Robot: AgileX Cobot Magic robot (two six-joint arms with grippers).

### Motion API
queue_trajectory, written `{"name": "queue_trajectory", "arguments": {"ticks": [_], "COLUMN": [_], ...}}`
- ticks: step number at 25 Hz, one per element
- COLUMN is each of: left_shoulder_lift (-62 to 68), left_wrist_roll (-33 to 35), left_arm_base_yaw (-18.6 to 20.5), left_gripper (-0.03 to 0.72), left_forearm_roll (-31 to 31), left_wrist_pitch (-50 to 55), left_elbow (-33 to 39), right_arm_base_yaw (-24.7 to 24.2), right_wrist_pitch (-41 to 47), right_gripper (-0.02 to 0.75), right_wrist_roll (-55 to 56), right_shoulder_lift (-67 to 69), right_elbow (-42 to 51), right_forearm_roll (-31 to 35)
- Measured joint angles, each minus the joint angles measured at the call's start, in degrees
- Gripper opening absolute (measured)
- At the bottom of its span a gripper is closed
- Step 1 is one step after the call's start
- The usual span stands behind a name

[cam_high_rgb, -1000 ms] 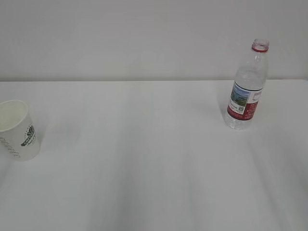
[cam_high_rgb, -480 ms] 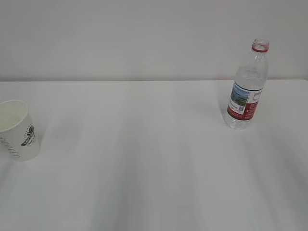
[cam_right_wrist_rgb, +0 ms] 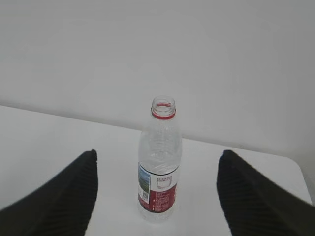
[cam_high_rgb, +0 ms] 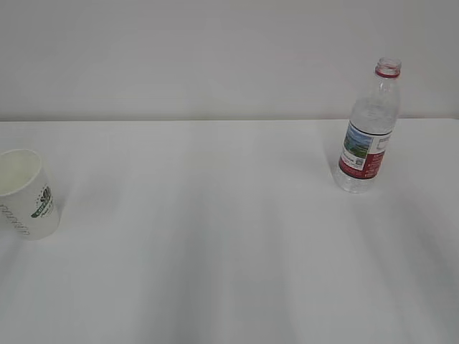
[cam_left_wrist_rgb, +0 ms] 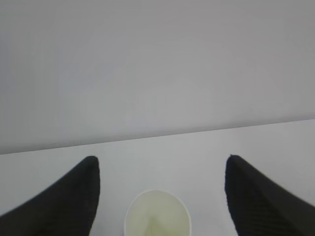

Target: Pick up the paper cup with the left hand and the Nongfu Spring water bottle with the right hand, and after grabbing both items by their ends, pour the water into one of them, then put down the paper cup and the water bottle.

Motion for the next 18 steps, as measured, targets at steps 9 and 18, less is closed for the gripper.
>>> {"name": "queue_trajectory", "arguments": {"ticks": [9,18], "left_shoulder_lift": [5.9,11.0], "left_wrist_roll": [0.0,0.0], "left_arm_base_yaw": [0.0,0.0], "left_gripper": [0.579,0.579], "left_forearm_roll": [1.9,2.7], "left_wrist_pitch": [-7.4,-13.8], "left_elbow": [0.0,0.0], "right_arm_base_yaw": [0.0,0.0], "right_wrist_pitch": [-6.0,-15.1], "right_gripper": [0.568,0.568], "right_wrist_roll": [0.0,0.0], "right_shoulder_lift": [1.4,8.6], "right_elbow": [0.0,0.0], "right_forearm_roll": [-0.1,-0.2]}}
